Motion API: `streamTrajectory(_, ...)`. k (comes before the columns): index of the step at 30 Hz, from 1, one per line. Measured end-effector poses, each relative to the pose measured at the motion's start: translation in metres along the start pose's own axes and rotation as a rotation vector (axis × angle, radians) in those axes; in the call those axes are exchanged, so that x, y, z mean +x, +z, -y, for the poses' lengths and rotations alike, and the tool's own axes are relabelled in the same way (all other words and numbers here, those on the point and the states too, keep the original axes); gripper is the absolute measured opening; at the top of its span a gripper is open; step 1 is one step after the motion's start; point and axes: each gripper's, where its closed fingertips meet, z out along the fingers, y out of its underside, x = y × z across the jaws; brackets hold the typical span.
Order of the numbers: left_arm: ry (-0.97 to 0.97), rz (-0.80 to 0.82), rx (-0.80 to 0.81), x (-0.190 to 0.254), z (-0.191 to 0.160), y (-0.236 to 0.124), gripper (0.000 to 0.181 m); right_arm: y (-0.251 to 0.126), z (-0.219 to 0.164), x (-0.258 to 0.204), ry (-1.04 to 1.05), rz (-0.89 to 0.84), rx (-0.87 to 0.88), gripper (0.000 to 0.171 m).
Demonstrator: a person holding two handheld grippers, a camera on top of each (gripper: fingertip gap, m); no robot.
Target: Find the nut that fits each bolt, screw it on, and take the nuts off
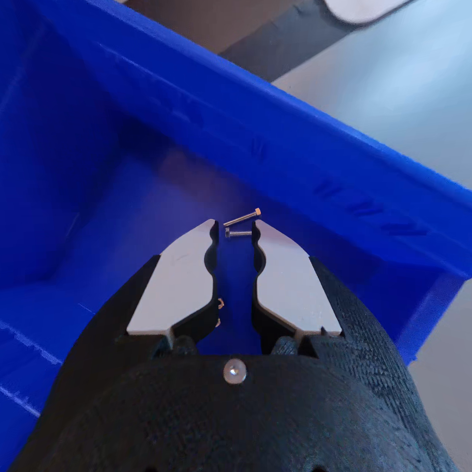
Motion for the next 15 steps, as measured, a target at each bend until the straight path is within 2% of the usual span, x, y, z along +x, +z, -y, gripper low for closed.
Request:
streamTrajectory(1,0.038,0.002,-0.029,0.001,-0.001,0.004,0.027,0.000,-0.003,0.000,0.013,0.005,-0.003,0.000)
streamTrajectory(9,0.183,-0.026,-0.171,0.017,-0.002,0.024,0.030,0.000,-0.007,-0.003,0.013,0.031,-0.014,0.000)
streamTrajectory(13,0.174,-0.014,-0.220,0.017,-0.005,0.031,0.016,-0.001,-0.008,-0.002,0.017,0.025,-0.016,0.000)
streamTrajectory(15,0.175,-0.011,-0.215,0.017,-0.004,0.032,0.016,-0.002,-0.008,-0.002,0.022,0.025,-0.015,0.000)
